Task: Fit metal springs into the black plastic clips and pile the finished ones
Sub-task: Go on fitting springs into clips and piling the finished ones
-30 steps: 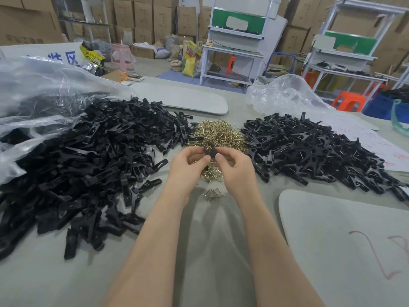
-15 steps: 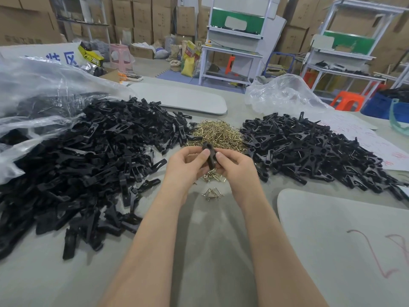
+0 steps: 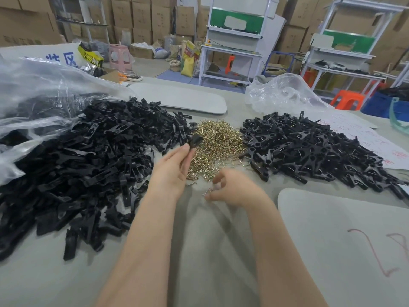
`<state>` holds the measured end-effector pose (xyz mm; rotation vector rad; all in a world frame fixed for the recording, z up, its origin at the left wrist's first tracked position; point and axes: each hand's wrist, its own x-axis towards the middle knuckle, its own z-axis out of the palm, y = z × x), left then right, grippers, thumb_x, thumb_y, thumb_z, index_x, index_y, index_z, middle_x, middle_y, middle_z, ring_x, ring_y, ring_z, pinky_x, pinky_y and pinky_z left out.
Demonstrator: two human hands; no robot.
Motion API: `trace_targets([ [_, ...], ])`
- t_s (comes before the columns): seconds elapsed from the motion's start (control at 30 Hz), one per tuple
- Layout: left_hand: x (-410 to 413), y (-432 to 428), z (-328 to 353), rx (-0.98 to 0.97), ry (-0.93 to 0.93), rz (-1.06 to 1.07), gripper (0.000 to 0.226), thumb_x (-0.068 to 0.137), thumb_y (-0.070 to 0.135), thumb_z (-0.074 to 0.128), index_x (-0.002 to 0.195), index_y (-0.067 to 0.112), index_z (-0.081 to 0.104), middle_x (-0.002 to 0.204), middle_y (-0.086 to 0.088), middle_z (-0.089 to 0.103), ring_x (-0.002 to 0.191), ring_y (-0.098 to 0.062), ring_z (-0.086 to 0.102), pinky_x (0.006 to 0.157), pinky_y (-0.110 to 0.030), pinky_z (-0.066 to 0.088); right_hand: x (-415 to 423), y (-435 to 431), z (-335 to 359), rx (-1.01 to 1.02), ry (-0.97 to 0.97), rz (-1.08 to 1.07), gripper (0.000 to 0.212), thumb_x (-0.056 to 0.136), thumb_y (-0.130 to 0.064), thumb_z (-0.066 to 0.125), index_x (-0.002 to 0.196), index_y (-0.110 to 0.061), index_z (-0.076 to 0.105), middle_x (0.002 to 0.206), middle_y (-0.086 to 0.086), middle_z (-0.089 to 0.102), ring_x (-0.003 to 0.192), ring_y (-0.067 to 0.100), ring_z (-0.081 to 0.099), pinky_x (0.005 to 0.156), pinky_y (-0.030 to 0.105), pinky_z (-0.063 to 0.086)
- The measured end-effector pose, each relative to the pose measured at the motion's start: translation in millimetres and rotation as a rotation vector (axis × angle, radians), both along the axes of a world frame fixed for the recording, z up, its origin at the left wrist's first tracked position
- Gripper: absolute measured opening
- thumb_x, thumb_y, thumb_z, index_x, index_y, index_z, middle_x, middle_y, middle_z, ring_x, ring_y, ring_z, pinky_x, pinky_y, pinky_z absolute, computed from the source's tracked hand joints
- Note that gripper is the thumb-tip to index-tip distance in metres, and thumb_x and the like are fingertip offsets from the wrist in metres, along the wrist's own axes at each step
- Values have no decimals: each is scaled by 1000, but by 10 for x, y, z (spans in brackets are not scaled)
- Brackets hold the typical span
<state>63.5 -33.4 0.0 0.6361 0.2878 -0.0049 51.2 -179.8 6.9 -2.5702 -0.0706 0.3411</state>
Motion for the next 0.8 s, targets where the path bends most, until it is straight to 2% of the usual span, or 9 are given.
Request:
trace_targets([
  [0.1,-18,-14,25,-65,45,-20,3,88,-5,57,90,-2,59,101,-15,62,89,-16,64,68,-14,55,59,131,-108,-63,-85,30,26,82,-28,72,101,-17,58,87,-2,53,93,20,56,71,25,39],
  [0.17,-31,-17,32,-106,63,-12,2,89,-4,57,90,-3,59,109,-18,60,93,-18,64,74,-16,55,102,190,-191,-29,-210,-60,17,87,-25,66,95,-16,54,91,2,57,87,19,51,70,26,35],
  [0.23,-32,-10,24,-156,59,-22,6,90,-1,58,95,-3,59,107,-17,62,95,-18,64,77,-23,56,152,194,-270,53,-348,-178,8,91,-16,59,96,-12,54,100,8,60,85,18,48,71,26,33],
  [0.3,-36,-3,5,-145,50,-55,9,91,5,58,99,2,61,99,-10,66,91,-14,64,78,-24,57,174,180,-300,136,-404,-245,9,92,-12,55,101,-10,56,102,7,61,89,18,50,74,23,34],
  [0.43,-26,-39,-19,-1,82,-105,6,93,12,57,90,14,62,88,1,68,70,-3,48,68,-16,40,188,92,-251,205,-319,-223,25,91,-11,56,115,-13,63,108,3,65,101,18,58,81,20,38],
  [0.57,-12,-47,-20,-124,51,-136,10,91,1,56,83,1,63,85,-12,69,84,-11,62,73,-18,56,192,69,-213,41,-257,-175,23,90,-7,55,107,-17,67,110,5,66,104,21,59,87,27,46],
  [0.7,-25,-49,-23,-207,21,-219,24,83,-2,60,63,-7,72,82,-19,70,89,-21,66,74,-25,58,179,52,-209,-23,-266,-214,20,89,-4,53,97,-18,66,108,6,66,103,23,59,87,29,47],
  [0.77,-31,-51,-40,-202,51,-247,8,73,5,68,71,-1,73,85,-14,69,80,-18,66,73,-28,59,182,14,-208,-82,-260,-229,18,89,-7,54,103,-14,64,109,7,65,104,24,58,89,31,48],
  [0.8,-38,-54,-40,-189,71,-251,12,69,9,71,78,3,71,84,-11,67,77,-15,63,73,-27,57,181,-4,-205,-108,-249,-223,17,89,-8,56,104,-11,65,108,9,65,103,25,58,88,32,49],
])
